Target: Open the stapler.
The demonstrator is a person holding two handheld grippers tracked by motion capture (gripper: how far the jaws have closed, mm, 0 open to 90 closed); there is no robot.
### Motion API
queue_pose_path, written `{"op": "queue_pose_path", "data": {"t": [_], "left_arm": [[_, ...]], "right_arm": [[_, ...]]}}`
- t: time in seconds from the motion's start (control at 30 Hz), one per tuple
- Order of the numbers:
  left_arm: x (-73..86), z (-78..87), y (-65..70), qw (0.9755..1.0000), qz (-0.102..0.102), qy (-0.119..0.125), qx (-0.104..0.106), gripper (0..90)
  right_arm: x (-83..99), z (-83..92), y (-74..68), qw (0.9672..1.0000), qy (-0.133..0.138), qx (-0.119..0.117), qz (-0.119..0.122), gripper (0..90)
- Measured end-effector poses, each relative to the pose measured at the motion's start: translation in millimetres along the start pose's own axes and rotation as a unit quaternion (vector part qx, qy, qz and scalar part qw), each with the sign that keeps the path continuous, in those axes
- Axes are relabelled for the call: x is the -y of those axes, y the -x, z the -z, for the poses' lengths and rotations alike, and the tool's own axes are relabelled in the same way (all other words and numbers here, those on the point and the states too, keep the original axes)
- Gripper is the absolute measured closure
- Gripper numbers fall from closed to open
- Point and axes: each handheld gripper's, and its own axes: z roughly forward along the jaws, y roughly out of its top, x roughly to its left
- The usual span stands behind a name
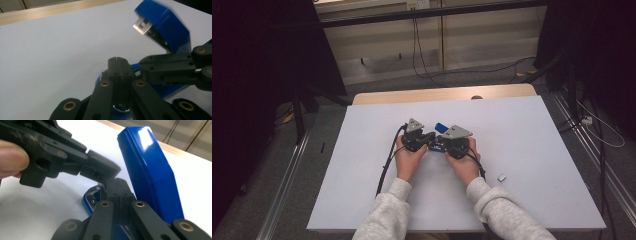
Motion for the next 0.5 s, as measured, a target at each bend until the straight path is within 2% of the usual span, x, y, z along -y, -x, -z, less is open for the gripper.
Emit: {"op": "queue_pose_path", "data": {"t": [0.03,0.2,0.33,0.43,0.5], "left_arm": [[0.8,-0.2,-0.2,1.0,0.005,0.005,0.002,90.0],[0.9,-0.1,0.5,1.0,0.0,0.005,-0.001,90.0],[1.0,0.0,1.3,1.0,-0.004,0.003,-0.003,90.0],[1.3,-0.5,2.2,1.0,-0.004,0.004,-0.002,90.0],[1.4,-1.0,2.8,0.9999,-0.015,0.001,-0.001,90.0]], "right_arm": [[-0.7,2.0,1.0,1.0,0.004,0.006,0.0,90.0],[-2.9,6.4,2.0,0.9997,0.008,0.023,0.002,90.0],[-2.2,8.4,1.2,0.9997,0.008,0.024,0.004,90.0],[-3.3,11.6,1.7,0.9991,0.014,0.039,-0.009,90.0],[-3.6,13.9,3.4,0.9986,0.012,0.05,-0.01,90.0]]}}
